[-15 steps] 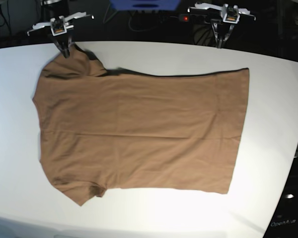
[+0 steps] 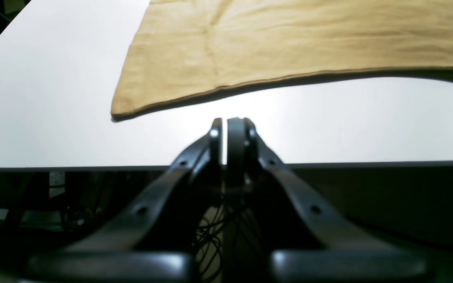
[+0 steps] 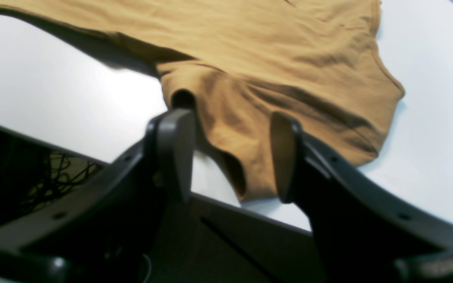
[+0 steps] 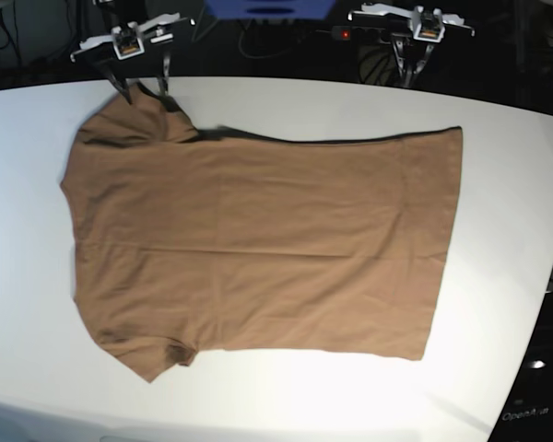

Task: Fold the T-shirt properly
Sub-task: 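Lower the right gripper onto the shirt's shoulder corner near the collar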

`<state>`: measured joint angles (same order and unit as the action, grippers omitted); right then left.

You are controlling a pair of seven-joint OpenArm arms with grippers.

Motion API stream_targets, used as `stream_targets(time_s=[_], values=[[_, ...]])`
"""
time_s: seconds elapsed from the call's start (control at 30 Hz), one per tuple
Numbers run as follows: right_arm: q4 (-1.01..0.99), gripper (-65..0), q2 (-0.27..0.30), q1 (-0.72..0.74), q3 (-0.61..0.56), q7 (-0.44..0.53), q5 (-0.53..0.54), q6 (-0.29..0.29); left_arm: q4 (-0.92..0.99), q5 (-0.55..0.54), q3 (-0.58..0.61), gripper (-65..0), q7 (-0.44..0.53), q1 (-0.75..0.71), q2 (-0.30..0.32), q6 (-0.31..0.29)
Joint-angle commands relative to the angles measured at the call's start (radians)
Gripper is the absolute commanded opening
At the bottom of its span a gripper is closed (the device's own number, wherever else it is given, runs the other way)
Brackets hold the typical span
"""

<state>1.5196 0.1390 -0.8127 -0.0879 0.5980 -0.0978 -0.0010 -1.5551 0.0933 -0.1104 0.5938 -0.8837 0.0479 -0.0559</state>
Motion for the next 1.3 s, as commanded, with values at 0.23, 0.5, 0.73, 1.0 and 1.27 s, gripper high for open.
stream_targets(time_s=[0.23, 0.5, 0.73, 1.0, 1.27], values=[[-0.024, -31.8, 0.011, -0.004, 0.007, 0.030, 0.005, -0.003, -0.014, -0.002, -0.004, -63.9, 0.031, -0.016, 0.005, 0.001], [-0.144, -31.9, 0.038, 0.046, 0.006, 0.033, 0.005, -0.003, -0.014, -0.002, -0.004, -63.9, 0.031, -0.021, 0.005, 0.001], [-0.153, -31.9, 0.066, 0.054, 0.009, 0.024, 0.005, -0.004, -0.014, -0.002, -0.004, -63.9, 0.031, -0.019, 0.000, 0.001], [-0.189, -32.4, 0.067, 0.074, 0.009, 0.024, 0.005, -0.004, -0.014, -0.002, -0.004, -63.9, 0.031, -0.018, 0.002, 0.003], [-0.189, -39.9, 0.067, 0.074, 0.009, 0.024, 0.005, -0.004, -0.011, -0.002, -0.004, -63.9, 0.031, -0.018, 0.004, 0.003]])
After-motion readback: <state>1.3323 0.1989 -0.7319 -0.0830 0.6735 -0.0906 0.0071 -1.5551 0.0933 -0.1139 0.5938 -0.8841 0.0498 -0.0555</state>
